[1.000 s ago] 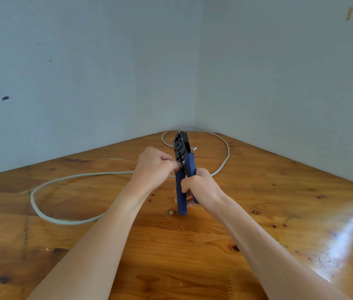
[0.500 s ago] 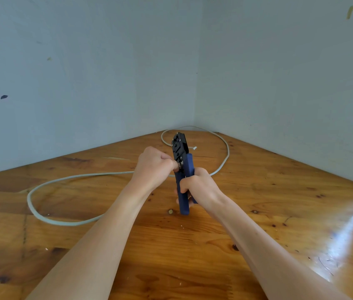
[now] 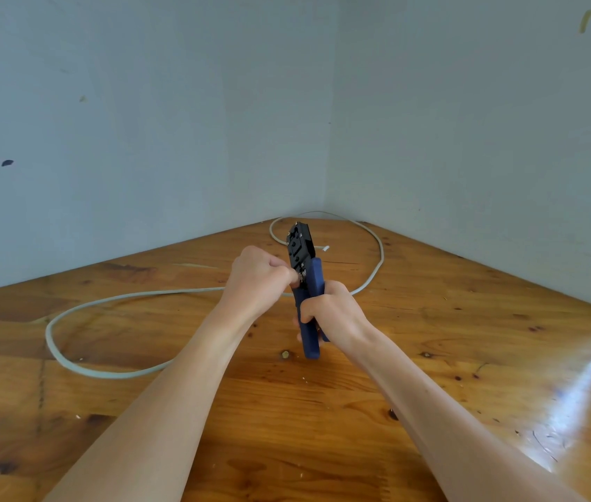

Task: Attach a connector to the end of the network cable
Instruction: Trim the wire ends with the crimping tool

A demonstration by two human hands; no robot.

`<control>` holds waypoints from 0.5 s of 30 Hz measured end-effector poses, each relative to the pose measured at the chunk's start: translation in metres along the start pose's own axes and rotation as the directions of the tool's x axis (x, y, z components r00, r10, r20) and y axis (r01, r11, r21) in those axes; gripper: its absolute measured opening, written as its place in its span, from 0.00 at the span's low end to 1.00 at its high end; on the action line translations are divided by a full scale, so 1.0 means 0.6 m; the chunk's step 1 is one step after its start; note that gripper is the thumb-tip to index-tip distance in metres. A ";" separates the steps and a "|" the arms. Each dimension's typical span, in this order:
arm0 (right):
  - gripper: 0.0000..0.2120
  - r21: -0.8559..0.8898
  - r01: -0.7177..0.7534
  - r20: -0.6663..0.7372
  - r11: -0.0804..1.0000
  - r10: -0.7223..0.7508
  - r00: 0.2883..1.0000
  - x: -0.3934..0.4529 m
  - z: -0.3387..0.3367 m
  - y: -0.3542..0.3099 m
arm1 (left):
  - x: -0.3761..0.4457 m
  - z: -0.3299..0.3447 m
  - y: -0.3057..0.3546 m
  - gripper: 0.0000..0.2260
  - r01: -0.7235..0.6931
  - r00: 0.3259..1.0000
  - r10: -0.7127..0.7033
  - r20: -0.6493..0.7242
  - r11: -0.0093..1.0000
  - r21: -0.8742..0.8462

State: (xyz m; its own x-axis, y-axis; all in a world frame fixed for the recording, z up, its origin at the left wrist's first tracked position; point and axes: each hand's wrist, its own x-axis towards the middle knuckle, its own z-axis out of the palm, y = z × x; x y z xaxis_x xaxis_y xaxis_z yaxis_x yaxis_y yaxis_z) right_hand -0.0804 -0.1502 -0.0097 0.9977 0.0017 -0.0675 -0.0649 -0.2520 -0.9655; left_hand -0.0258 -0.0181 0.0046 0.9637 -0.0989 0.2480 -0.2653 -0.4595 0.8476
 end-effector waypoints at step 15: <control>0.08 -0.144 -0.038 -0.065 0.989 0.029 0.997 0.017 -0.002 -0.013 | 0.017 0.007 0.013 0.08 0.073 0.997 -0.074 0.032 0.997 0.028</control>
State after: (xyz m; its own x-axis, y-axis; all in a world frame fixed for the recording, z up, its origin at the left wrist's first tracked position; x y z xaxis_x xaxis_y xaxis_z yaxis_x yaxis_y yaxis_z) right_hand -0.0698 -0.1495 -0.0028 0.9945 -0.0683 -0.0788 -0.0993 -0.3889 -0.9159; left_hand -0.0181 -0.0262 0.0116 0.9812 -0.0924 0.1693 -0.1929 -0.4898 0.8502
